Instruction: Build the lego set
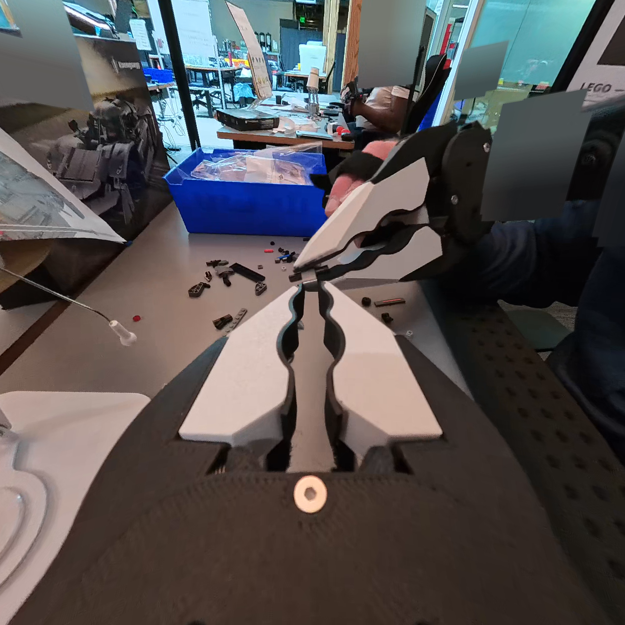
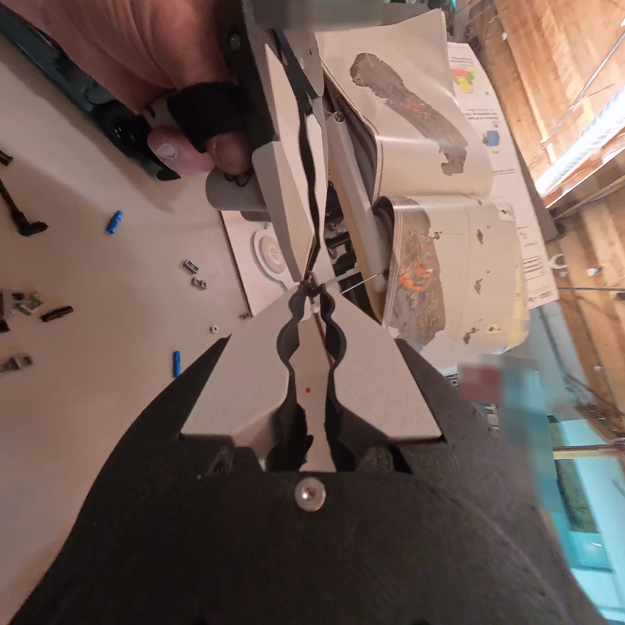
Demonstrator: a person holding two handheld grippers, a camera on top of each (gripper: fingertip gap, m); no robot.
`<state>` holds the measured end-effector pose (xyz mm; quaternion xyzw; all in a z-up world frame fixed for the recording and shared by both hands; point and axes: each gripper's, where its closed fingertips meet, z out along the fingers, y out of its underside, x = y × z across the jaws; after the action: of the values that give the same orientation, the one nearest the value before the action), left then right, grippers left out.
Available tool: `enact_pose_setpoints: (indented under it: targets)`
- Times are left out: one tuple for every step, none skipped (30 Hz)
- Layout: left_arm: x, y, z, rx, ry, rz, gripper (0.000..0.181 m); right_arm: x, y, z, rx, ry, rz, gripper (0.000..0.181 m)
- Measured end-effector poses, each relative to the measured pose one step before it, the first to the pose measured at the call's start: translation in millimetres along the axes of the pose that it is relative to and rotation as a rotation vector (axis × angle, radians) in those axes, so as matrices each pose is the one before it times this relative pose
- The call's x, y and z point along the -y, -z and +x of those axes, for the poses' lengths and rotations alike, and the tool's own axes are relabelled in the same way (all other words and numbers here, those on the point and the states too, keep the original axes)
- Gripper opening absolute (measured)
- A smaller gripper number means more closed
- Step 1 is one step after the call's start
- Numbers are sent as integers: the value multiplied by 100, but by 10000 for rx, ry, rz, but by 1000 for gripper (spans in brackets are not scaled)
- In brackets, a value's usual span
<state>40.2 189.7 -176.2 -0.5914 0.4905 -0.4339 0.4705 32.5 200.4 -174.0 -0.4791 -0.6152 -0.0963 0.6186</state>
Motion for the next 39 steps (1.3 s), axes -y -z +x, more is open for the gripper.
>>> enact_pose_setpoints:
  targets:
    - [54,-21,-68,119,-182,14,5,-97,-13,-47,211,-465,80,5]
    - [74,16,-179,225,-267,22,8,-48,13,-29,297,-655,148,6]
    - [166,43,-146,230,-311,74,13,80,83,-55,372,-719,254,5]
    - [134,43,113,84,-396,28,14,102,127,-65,414,-699,298,5]
    - [-22,9,129,98,-459,-100,13,74,132,-25,400,-705,280,5]
    - [-108,-48,-13,179,-395,-152,13,187,160,-19,379,-683,326,5]
    - [-3,-57,156,36,-269,-50,12,154,156,-36,328,-546,281,5]
    - [239,11,167,-29,-71,131,10,70,100,-46,235,-337,205,5]
    - [30,-53,182,-88,-4,31,7,0,49,-61,161,-158,105,5]
    - [-119,-66,154,-108,17,-13,6,-92,-3,-113,108,-13,1,5]
    - [-78,1,240,-193,39,37,3,-43,-5,-99,84,24,22,5]
    - [28,29,277,-220,88,111,0,45,12,-116,113,-84,94,5]
    - [56,66,109,-131,112,113,0,64,24,-126,156,-159,94,5]
    - [3,41,109,-124,100,48,0,40,30,-106,138,-109,75,5]
    - [76,25,93,-68,21,72,0,72,56,-67,84,-40,94,5]
    - [58,36,64,-31,-16,30,0,55,26,-64,70,-53,78,6]
    - [16,37,48,-31,-26,-2,0,27,20,-33,74,-103,59,5]
    - [49,61,-97,44,10,26,0,-13,7,-21,83,-138,56,5]
    - [136,81,-143,60,31,93,0,-42,-15,39,73,-202,62,5]
    - [90,44,-25,7,8,76,0,3,-12,40,105,-290,106,5]
    - [-23,-33,167,-88,-60,-23,0,89,9,-42,167,-329,165,5]
    - [-137,-79,-99,117,-76,-121,0,82,31,5,142,-301,140,5]
    - [-33,-56,-125,133,-66,-62,0,1,57,97,56,-181,65,5]
    - [102,-36,-26,54,-10,44,2,-25,60,70,40,-80,34,5]
    - [158,-8,124,-60,32,95,3,39,65,-2,71,-76,53,5]
    - [29,-23,-5,7,18,28,3,42,50,31,27,-65,37,5]
    - [-63,18,-126,80,-41,-17,4,-13,13,52,-37,27,-11,5]
    - [-30,76,-143,92,-54,5,5,-61,-22,14,-68,116,-56,5]
    - [43,108,-67,17,-21,64,5,-61,-49,40,-113,150,-84,5]
    - [56,91,-75,2,42,50,6,-90,-49,47,-111,127,-106,5]
    - [-8,69,-136,48,20,-12,6,-94,-51,-14,-50,76,-100,5]
    - [-12,58,-91,64,-78,-11,7,-32,-32,-19,-34,65,-49,5]
    - [8,24,36,4,-92,-7,7,-6,-10,9,-43,55,-28,5]
    - [-9,-29,52,2,-58,-32,7,-24,-9,7,-24,33,-34,5]
    - [-34,-39,-24,52,-60,-37,7,-71,-34,-2,-17,42,-52,5]
    - [38,-32,98,-10,-88,11,7,-105,-37,2,-32,61,-71,5]
    - [69,-30,195,-69,-91,39,6,-57,-44,-43,-10,65,-48,5]
    - [2,-37,-6,59,-73,-16,6,-8,-13,-97,29,51,-25,5]
    - [-48,-33,-39,47,-47,-51,6,7,-12,-84,34,27,-12,5]
